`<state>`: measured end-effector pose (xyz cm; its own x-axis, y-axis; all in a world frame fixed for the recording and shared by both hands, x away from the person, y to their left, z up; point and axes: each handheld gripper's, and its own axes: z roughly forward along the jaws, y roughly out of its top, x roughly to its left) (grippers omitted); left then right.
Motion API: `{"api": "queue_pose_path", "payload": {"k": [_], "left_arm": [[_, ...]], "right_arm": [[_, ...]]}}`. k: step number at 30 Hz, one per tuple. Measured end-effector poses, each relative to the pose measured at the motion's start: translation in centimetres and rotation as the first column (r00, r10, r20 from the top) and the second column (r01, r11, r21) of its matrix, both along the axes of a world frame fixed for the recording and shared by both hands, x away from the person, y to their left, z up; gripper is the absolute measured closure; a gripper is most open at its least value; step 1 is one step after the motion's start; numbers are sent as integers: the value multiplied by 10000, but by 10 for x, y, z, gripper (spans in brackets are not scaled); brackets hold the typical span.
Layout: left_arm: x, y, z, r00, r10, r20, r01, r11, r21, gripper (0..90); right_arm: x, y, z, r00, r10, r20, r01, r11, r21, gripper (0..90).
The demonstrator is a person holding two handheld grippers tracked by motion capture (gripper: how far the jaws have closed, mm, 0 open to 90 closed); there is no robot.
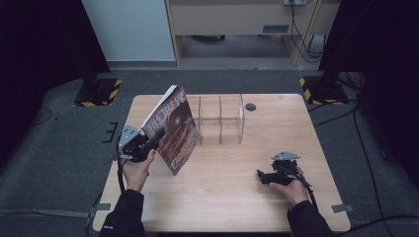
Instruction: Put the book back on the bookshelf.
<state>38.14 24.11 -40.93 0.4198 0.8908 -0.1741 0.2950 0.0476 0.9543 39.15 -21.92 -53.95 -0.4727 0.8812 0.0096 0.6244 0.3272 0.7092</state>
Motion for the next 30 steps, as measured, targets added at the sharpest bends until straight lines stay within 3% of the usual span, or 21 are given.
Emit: {"api": "queue_pose_path", "payload": {"k": [3, 7, 9, 13, 21, 30], "left_arm": [[6, 0, 6, 10000, -75, 64, 76, 9999, -131, 731], [14, -3, 15, 10000, -33, -47, 34, 10000, 40, 737], [15, -4, 17, 9997, 54, -220, -56, 9999, -100, 806], [16, -6, 18, 9992, 144, -362, -160, 9988, -453, 833], [22, -22, 26, 9978, 652, -133, -660, 9954, -693, 837], [45, -43, 34, 9911, 1284, 339, -1254, 9890, -779, 837]], "right_arm": [[0, 0, 0, 10000, 0, -6, 0, 10000, 2, 28], [0, 0, 0, 10000, 3, -8, -3, 10000, 4, 28], [0, 0, 0, 10000, 3, -3, -3, 10000, 1, 28], [0, 0, 0, 10000, 10, -30, -10, 10000, 18, 28], [0, 0, 0, 10000, 24, -32, -24, 10000, 21, 28], [0, 0, 0, 9999, 138, -18, -138, 9999, -32, 28]]}}
